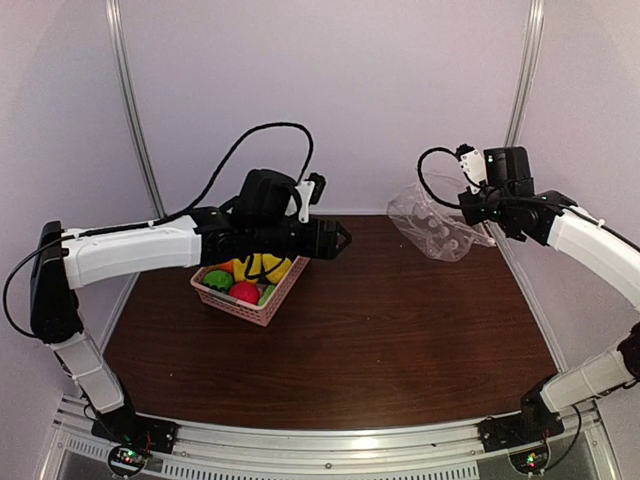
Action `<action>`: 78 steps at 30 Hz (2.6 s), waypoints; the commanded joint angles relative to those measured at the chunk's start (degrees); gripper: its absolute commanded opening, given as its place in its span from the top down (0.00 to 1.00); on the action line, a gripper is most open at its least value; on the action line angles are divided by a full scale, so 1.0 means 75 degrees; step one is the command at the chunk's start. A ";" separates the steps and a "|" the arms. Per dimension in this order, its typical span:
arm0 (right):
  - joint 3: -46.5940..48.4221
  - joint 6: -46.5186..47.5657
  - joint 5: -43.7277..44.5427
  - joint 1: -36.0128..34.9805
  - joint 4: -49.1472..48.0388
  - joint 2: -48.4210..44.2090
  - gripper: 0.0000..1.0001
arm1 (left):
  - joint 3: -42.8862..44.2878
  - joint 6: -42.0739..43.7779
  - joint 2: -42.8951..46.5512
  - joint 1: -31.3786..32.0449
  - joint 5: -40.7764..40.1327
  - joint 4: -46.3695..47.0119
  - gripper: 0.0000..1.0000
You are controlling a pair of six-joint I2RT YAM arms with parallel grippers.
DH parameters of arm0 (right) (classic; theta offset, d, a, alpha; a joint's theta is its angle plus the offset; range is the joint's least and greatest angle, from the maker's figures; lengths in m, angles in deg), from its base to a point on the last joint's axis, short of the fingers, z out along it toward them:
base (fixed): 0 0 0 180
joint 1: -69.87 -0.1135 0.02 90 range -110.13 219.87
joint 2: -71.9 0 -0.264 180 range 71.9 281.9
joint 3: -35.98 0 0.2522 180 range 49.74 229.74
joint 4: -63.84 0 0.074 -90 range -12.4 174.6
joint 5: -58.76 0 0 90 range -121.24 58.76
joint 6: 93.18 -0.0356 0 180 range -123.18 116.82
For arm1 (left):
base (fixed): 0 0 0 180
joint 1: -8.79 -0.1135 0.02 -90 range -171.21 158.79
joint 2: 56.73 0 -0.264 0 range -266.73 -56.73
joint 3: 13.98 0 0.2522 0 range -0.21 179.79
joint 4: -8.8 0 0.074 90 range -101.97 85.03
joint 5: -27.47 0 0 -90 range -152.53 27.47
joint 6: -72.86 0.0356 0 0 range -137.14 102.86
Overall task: Place the food in the zip-top bag and seal the zipper
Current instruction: Pick up the fake fruit from the bin, then place the fake fruit in the zipper food storage bag.
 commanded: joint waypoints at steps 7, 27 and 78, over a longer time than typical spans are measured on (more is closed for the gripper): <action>-0.0104 0.0011 0.0086 0.0385 -0.0315 -0.0211 1.00 | -0.1159 0.0032 0.1043 -0.2069 -0.2228 -0.2826 0.09; -0.1492 -0.0275 -0.2632 0.0351 -0.0964 0.0671 1.00 | -0.0957 -0.0083 -0.0743 -0.3916 0.0126 -0.1735 0.40; 0.1732 -0.2527 -0.7620 0.0344 0.2196 0.1585 1.00 | -0.0853 -0.0421 -0.1445 -0.0023 0.0515 0.8131 0.85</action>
